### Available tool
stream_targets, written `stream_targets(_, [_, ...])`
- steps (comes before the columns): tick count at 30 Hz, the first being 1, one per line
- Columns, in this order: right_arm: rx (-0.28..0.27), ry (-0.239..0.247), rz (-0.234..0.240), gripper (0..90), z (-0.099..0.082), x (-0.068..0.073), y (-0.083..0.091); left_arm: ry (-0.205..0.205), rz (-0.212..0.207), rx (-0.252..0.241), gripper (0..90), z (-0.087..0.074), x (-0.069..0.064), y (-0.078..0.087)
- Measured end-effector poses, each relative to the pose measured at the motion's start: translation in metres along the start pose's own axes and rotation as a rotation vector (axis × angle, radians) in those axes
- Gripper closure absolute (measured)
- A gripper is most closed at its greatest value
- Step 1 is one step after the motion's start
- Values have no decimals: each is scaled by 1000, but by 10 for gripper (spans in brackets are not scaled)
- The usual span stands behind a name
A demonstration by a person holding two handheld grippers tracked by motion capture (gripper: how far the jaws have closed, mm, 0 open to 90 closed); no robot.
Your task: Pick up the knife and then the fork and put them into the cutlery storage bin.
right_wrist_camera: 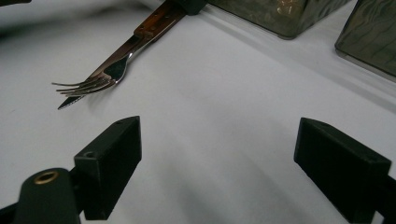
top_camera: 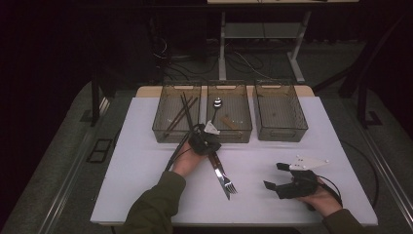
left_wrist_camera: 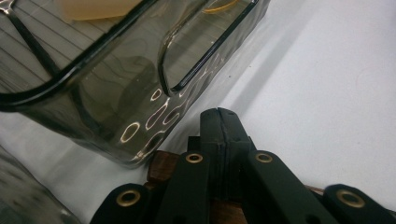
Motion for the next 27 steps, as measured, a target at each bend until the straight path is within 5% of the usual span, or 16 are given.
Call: stream_targets(27, [1, -1, -2, 149, -1, 0, 0, 13, 10, 83, 900, -19, 0, 26])
Point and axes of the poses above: each handheld gripper's, and its own axes: y roughly backward along the jaws, z roughly out of its top, x roughly to its left, the point moved 1 cm from there along -y, roughly forward along the jaws, and after that the axes turned 11 degrees about -z, right-handed, at the moved point
